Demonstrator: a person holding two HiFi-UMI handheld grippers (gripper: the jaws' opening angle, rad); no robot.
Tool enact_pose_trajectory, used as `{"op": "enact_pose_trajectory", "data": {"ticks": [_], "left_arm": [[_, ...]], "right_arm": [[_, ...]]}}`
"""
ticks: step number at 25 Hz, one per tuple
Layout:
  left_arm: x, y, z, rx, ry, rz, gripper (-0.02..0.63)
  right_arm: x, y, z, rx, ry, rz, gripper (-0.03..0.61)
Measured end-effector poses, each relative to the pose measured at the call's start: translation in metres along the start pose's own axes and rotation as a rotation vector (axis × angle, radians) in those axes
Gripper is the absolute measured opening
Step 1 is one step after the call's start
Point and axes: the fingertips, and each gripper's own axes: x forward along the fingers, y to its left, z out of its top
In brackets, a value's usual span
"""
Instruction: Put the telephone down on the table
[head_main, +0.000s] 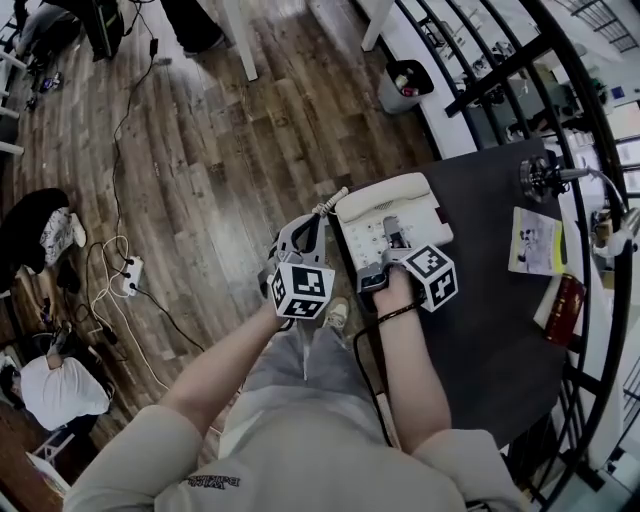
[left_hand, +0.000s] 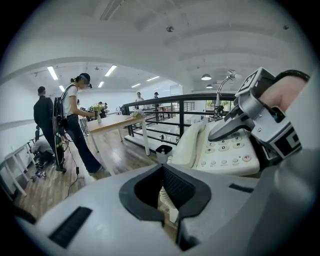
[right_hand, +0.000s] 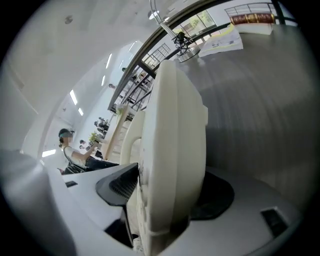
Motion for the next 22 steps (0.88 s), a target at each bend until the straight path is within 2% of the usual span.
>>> {"op": "enact_pose_trajectory", "data": {"ticks": [6, 13, 19, 22], "left_arm": [[-0.009, -0.013, -0.007, 0.017, 0.048, -0.031, 0.005], [-0.024, -0.016, -0.016, 0.000, 0.074, -0.072, 0.005], [-0.030, -0.021, -0.022, -0.013, 0.102, -0.105, 0.005], [-0.030, -0.024, -0.022, -0.031, 0.111, -0.110, 0.005]], "right_arm": [[-0.007, -0.014, -0.002, -0.030, 0.047, -0.096, 0.337], [-0.015, -0.020, -0.006, -0.080, 0.070, -0.139, 0.352], [-0.020, -0.044, -0.010, -0.133, 0.131, -0.265, 0.383], [-0.021, -0.047, -0.012, -0.151, 0.132, -0.287, 0.383]]}}
